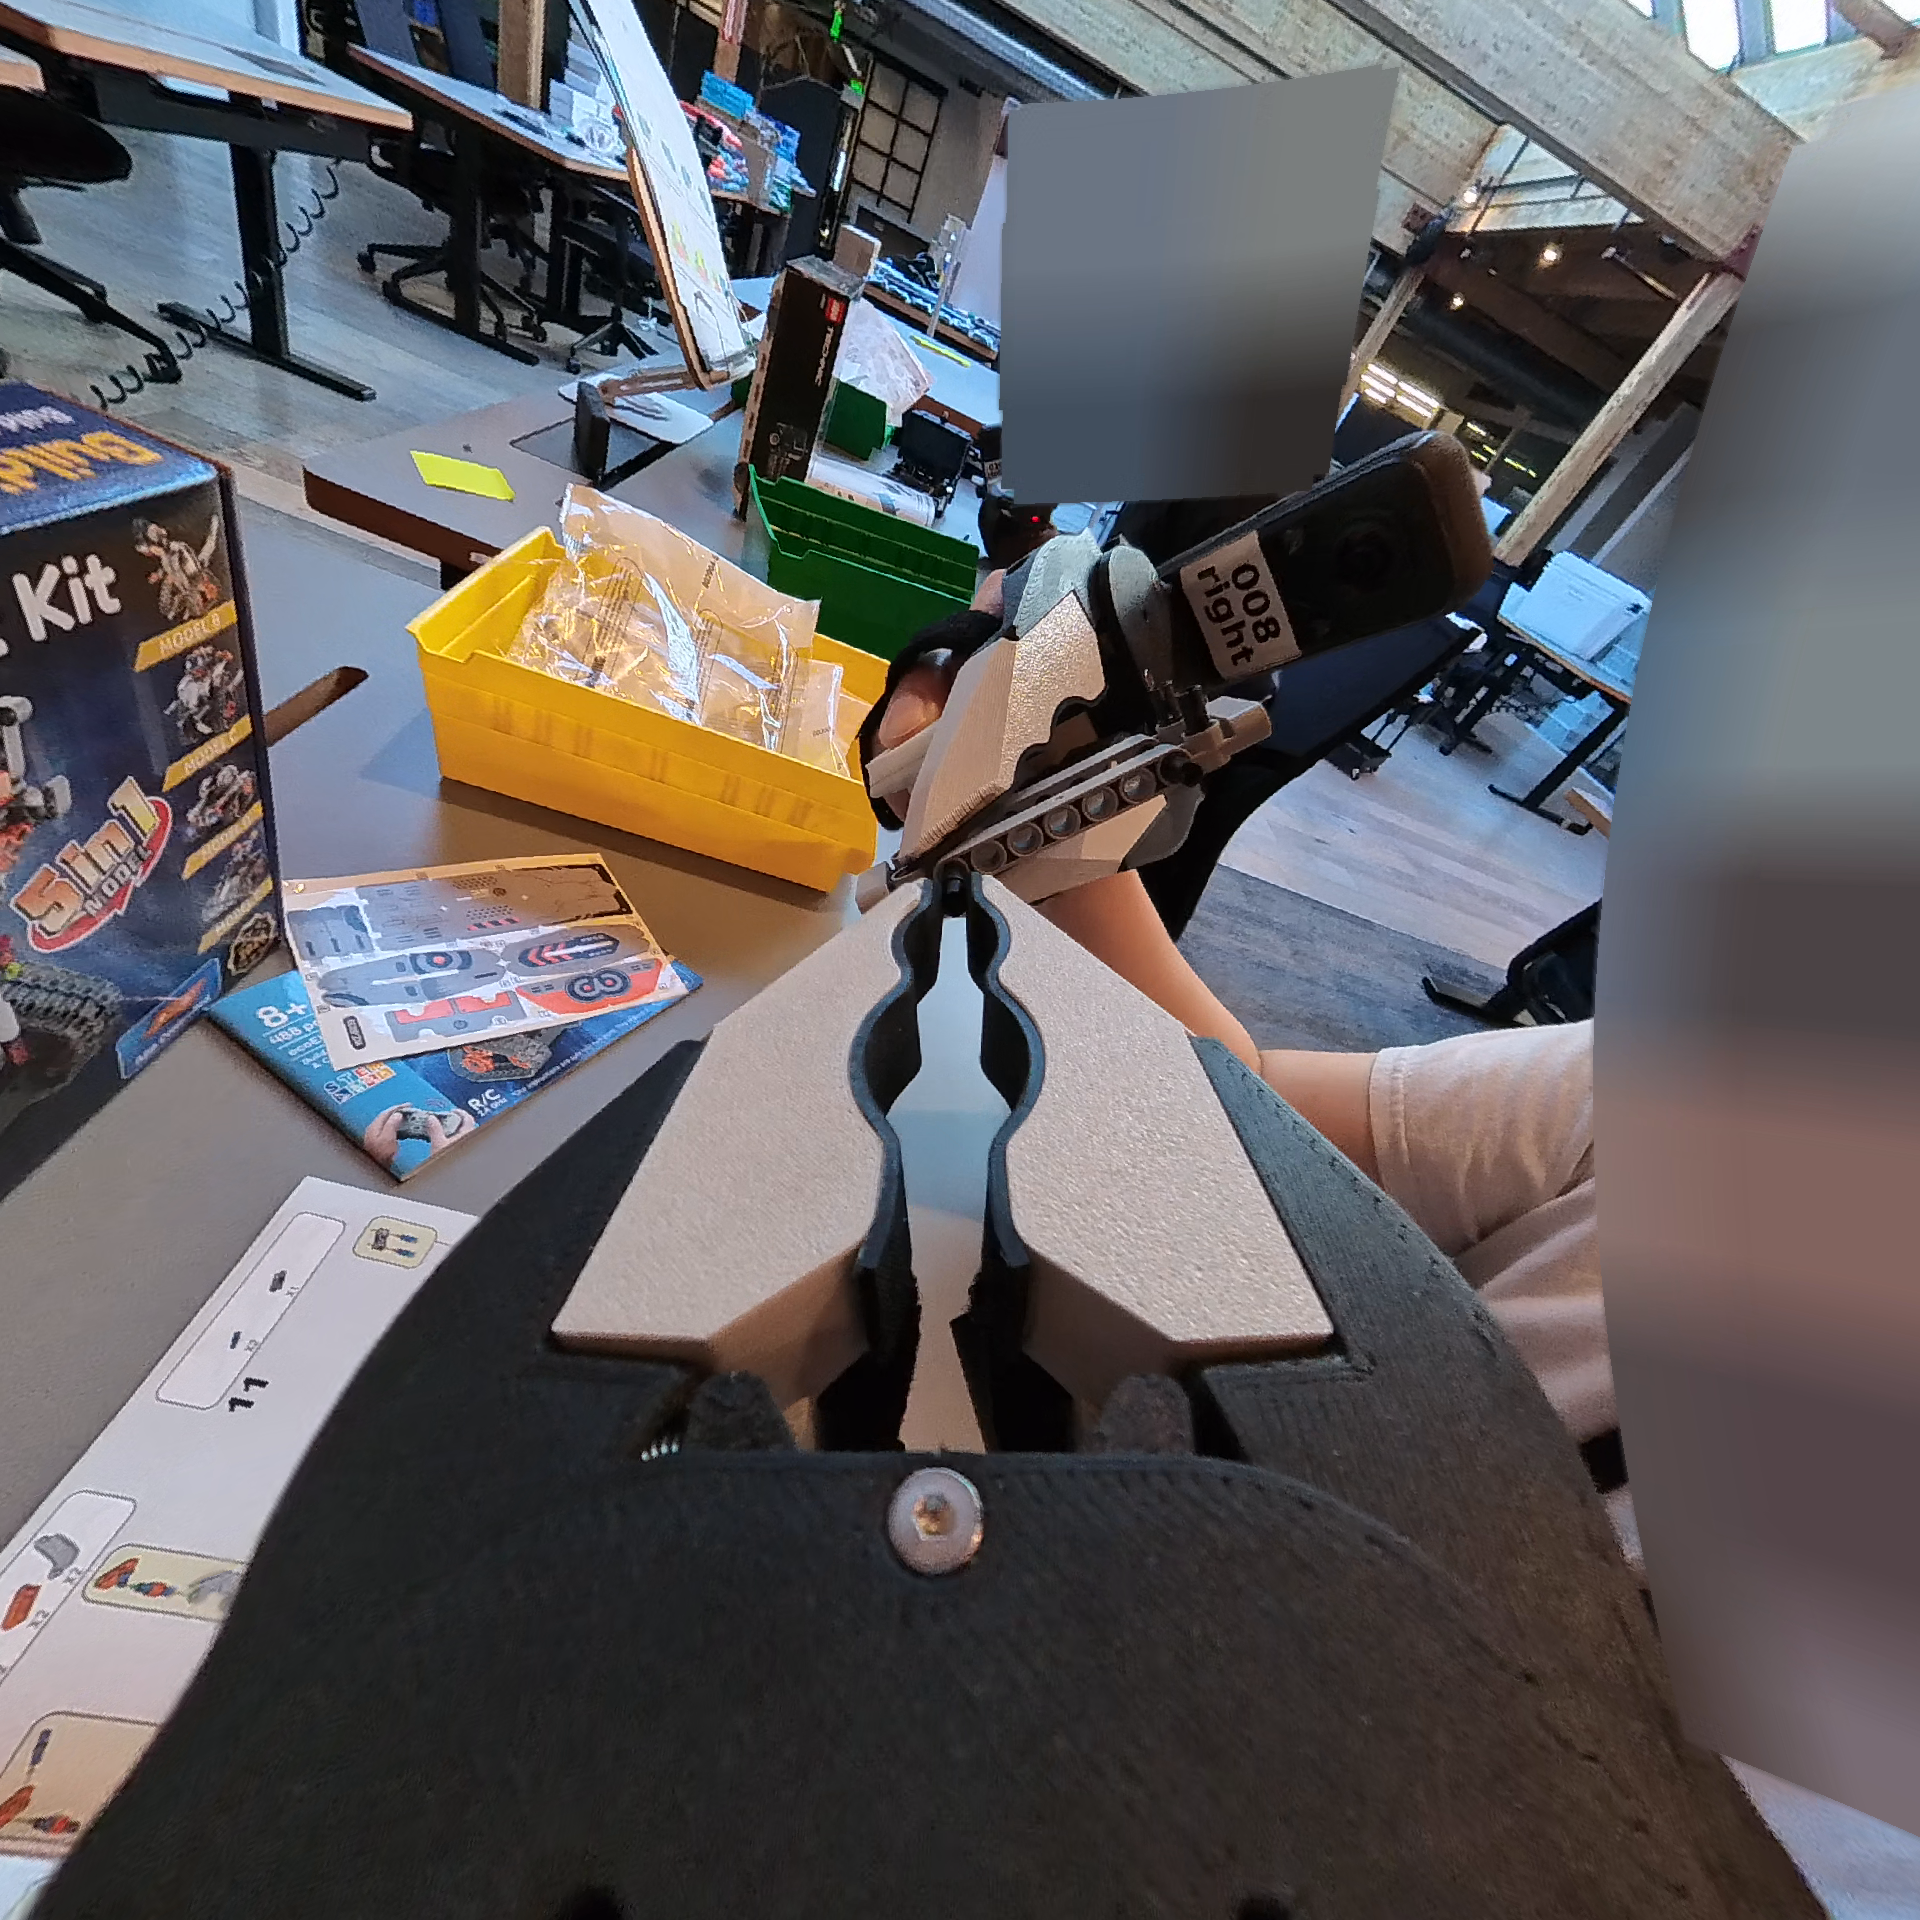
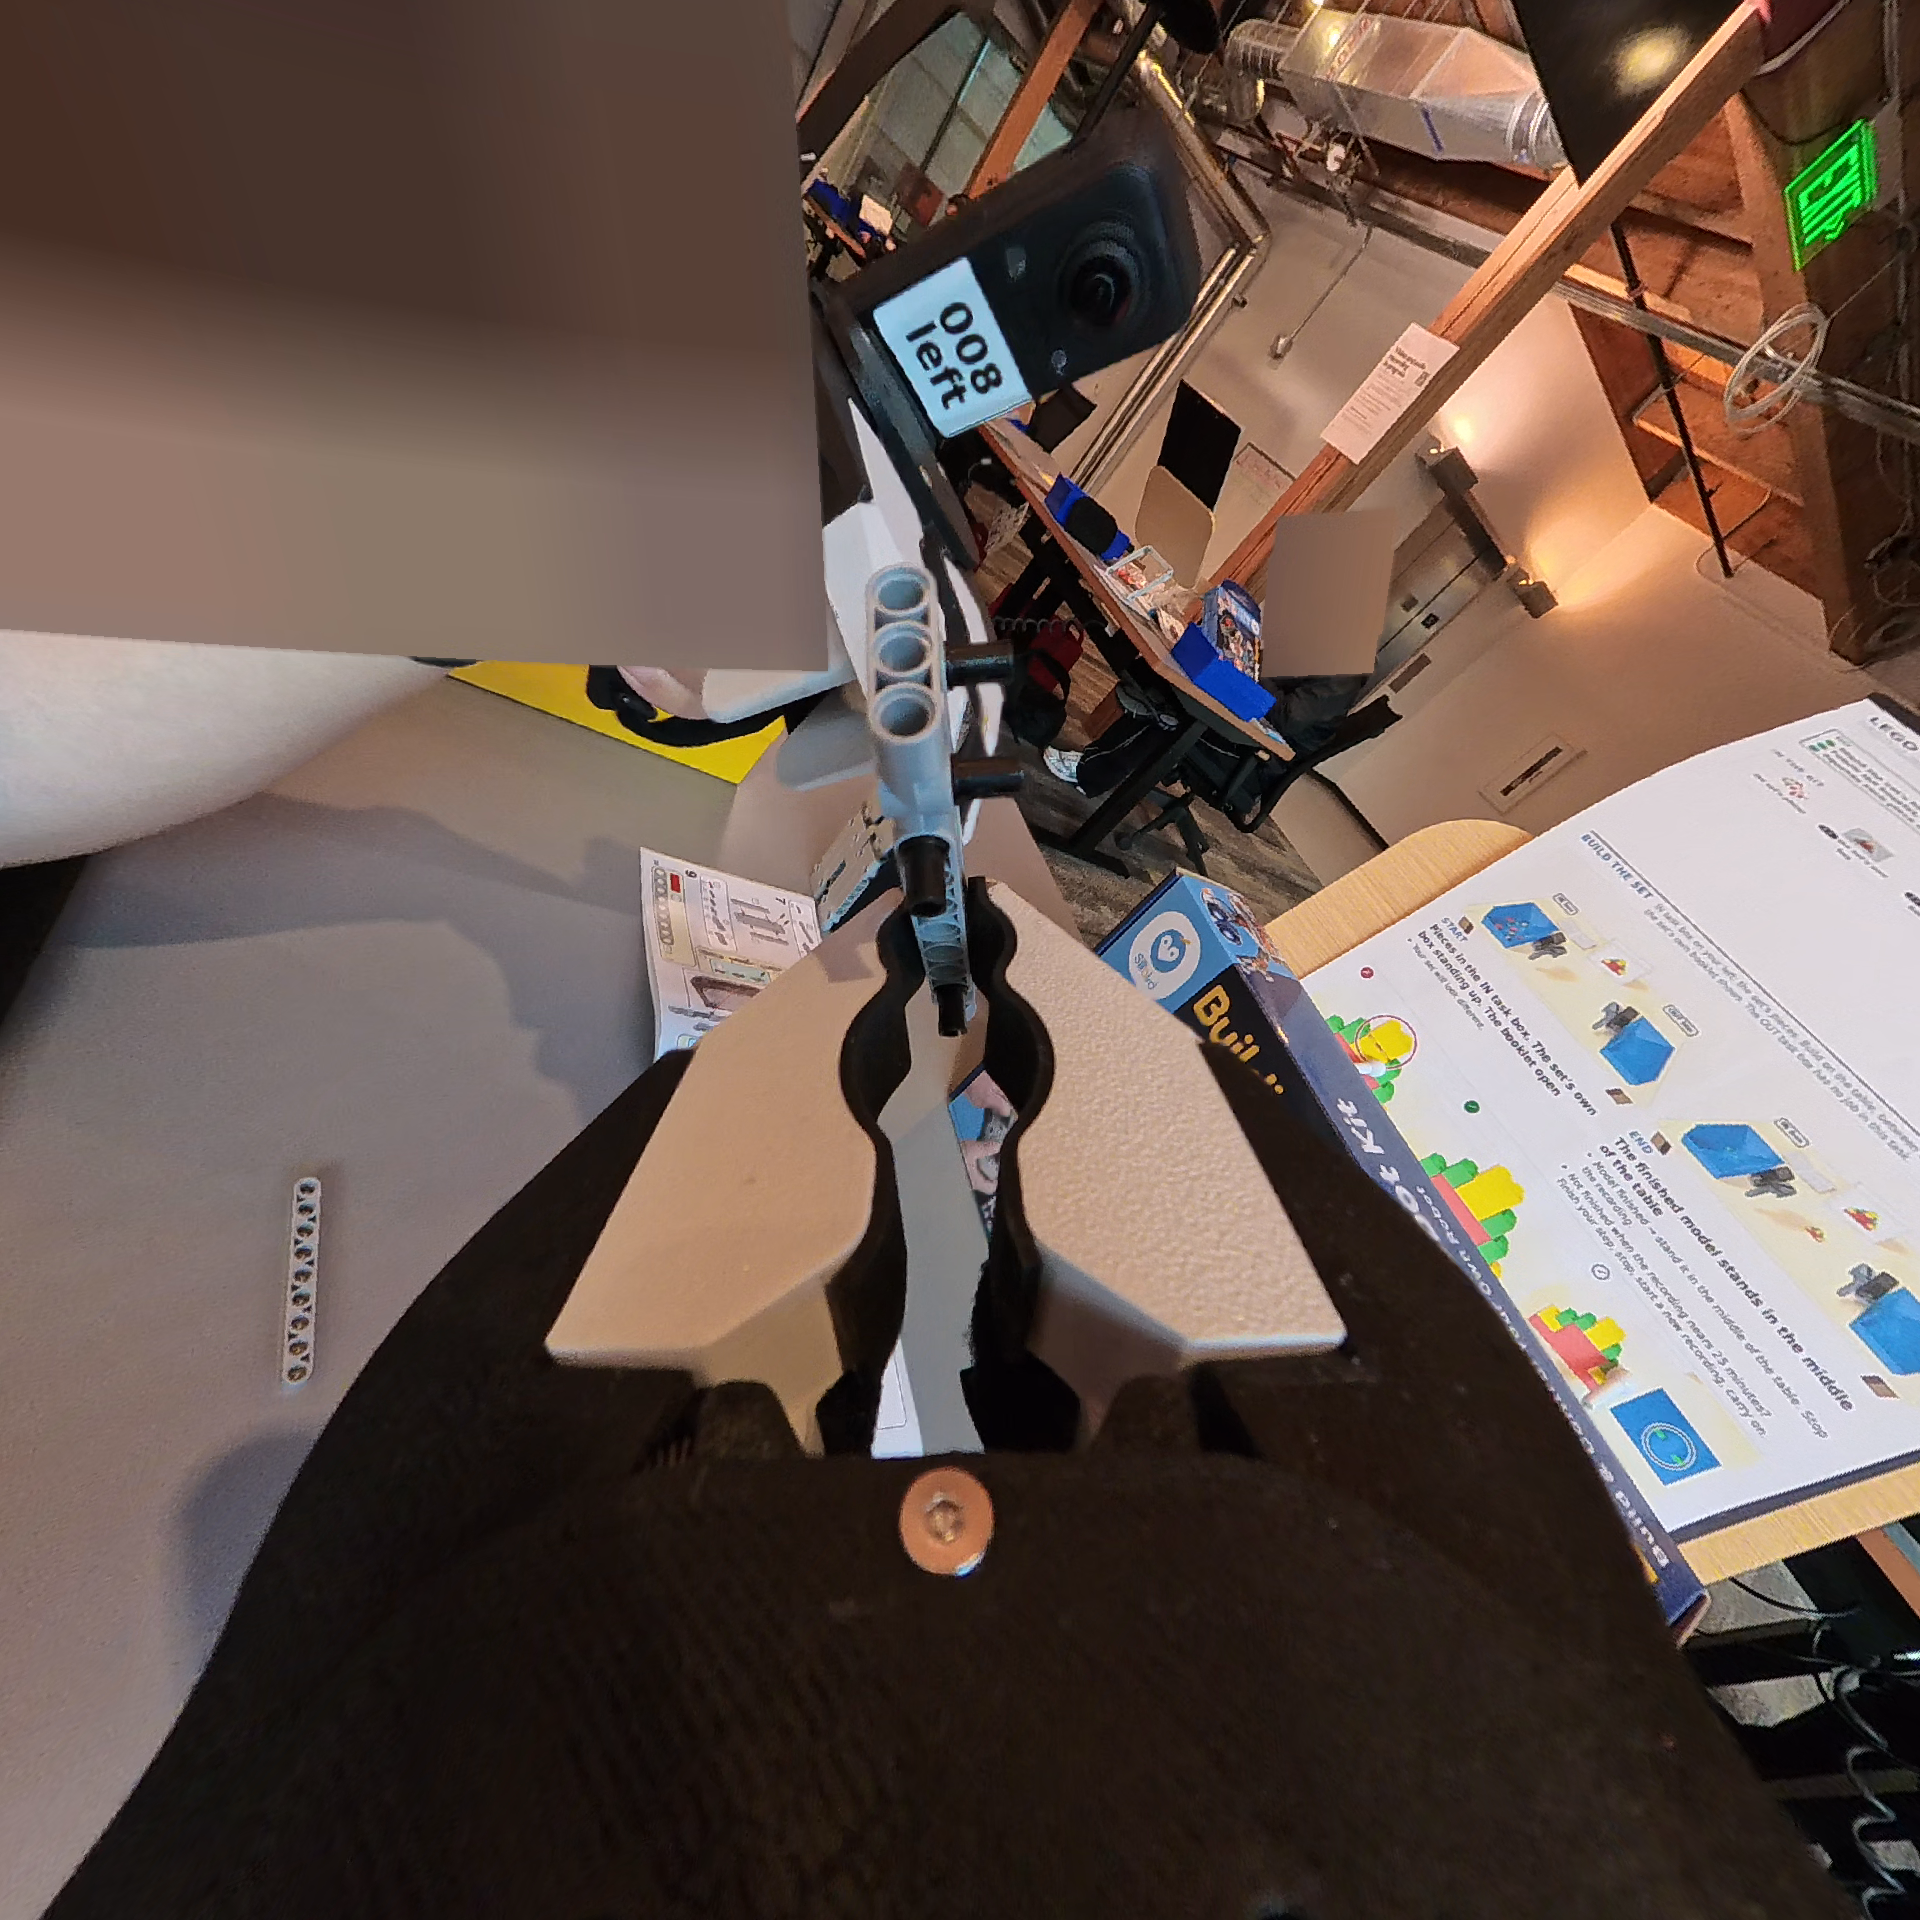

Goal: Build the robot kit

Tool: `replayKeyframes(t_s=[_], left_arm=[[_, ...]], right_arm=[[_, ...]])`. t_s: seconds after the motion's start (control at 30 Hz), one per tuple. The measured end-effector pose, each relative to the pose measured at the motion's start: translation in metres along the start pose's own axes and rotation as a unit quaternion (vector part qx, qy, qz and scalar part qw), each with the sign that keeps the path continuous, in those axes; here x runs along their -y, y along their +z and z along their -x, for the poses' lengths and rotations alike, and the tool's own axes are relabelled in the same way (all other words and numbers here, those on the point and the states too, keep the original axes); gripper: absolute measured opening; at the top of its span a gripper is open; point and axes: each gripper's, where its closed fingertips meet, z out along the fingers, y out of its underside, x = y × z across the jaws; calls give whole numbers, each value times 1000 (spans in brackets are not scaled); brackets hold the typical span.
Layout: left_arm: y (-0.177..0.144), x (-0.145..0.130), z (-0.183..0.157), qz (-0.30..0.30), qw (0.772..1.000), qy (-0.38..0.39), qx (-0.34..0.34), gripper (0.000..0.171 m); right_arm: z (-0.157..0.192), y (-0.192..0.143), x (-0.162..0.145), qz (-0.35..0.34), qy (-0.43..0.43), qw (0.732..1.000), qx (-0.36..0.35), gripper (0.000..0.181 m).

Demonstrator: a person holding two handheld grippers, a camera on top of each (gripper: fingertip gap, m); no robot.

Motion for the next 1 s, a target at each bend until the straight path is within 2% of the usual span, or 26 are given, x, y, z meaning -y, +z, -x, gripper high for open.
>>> replayKeyframes(t_s=[0.6,0.73,1.0], left_arm=[[2,1,2,5,1000,19,25,2],[2,-5,9,29,997,33,63,2],[3,-13,9,51,997,33,54,2]], right_arm=[[-2,2,-2,19,-24,999,-22,7],[0,5,-11,60,-50,997,-27,7],[7,5,-16,76,-82,994,-17,6]])
